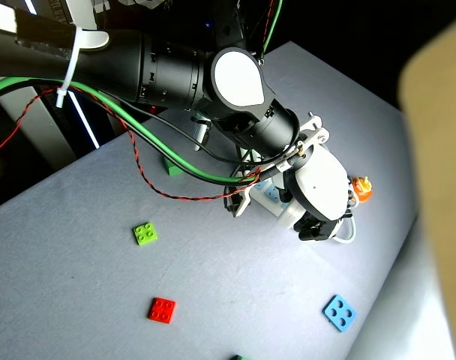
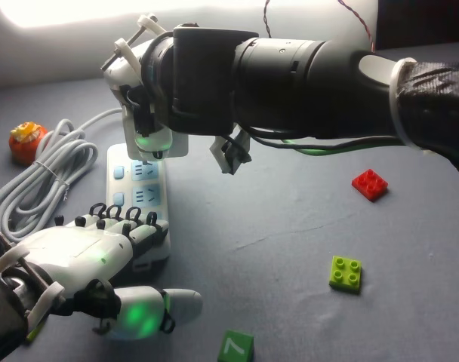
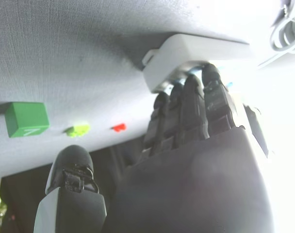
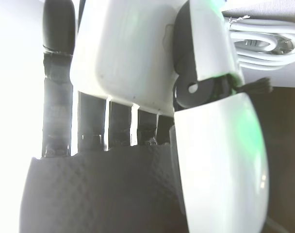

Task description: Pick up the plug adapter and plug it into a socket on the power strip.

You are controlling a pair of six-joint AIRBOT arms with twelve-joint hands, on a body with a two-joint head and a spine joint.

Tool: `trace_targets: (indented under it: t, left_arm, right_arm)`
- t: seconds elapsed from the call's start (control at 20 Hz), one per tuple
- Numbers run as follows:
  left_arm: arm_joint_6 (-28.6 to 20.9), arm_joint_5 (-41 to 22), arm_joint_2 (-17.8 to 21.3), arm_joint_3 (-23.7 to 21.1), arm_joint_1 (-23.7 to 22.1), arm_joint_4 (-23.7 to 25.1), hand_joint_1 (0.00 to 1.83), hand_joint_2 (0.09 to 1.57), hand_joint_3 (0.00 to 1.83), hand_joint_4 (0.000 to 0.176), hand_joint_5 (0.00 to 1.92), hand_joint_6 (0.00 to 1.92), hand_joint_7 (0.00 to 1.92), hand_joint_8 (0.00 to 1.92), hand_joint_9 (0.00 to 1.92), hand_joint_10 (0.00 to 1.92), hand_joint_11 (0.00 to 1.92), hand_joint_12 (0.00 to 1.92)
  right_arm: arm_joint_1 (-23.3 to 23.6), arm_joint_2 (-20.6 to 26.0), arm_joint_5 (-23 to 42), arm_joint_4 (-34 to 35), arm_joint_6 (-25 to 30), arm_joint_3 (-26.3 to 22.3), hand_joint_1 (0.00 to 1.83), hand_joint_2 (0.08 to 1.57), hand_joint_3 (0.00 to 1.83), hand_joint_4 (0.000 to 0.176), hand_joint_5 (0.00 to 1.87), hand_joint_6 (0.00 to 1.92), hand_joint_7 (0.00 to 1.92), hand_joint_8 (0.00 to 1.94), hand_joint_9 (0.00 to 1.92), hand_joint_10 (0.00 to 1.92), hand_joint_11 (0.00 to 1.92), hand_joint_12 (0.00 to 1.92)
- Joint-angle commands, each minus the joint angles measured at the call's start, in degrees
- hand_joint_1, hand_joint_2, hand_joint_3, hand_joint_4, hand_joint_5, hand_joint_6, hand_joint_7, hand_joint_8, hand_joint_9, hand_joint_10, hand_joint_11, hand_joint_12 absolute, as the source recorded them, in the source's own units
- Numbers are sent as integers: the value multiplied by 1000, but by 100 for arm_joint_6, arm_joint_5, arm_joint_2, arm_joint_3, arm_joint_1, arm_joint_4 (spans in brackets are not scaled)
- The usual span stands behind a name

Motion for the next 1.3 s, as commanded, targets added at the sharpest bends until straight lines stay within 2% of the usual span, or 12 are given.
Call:
trace_targets:
  t: [0.0,0.7,0.8,0.85,0.9,1.2,1.25]
  left_arm:
    - [-26,100,-82,14,-17,44,0,1147,0,0,90,1,66,2,50,3,0,158]
    - [-18,144,-82,27,-16,44,0,1141,0,0,87,2,63,0,53,0,0,193]
    - [-16,144,-91,28,-18,44,0,1143,1,0,88,2,59,0,54,0,0,193]
    - [-15,144,-97,27,-18,44,0,1144,1,0,86,1,63,2,56,1,0,191]
    - [-13,144,-106,27,-18,44,0,1145,1,0,86,1,64,1,58,1,0,179]
    - [-7,144,-148,26,-43,44,0,1137,0,0,105,3,94,3,77,3,0,225]
    - [-7,144,-152,26,-46,44,0,1135,0,0,102,1,84,4,69,3,0,183]
  right_arm:
    - [29,-11,216,-269,20,6,1241,1080,0,0,1012,873,1115,840,1256,12,806,890]
    - [-67,-123,239,-264,67,4,1242,1076,0,0,1022,867,1125,814,1270,5,850,846]
    - [-81,-195,257,-265,-31,6,1239,1078,1,11,1019,887,1112,819,1269,3,857,840]
    - [-94,-232,247,-266,-93,7,1359,1056,11,0,1016,883,1115,773,1102,721,869,823]
    - [-107,-259,231,-266,-141,7,1381,1064,4,0,991,917,1102,798,1049,889,862,832]
    - [-266,-286,387,-265,-83,35,1385,1073,0,0,977,944,1087,826,1011,969,830,859]
    - [-303,-287,389,-265,-52,34,1386,1070,0,0,986,934,1098,812,1018,947,838,855]
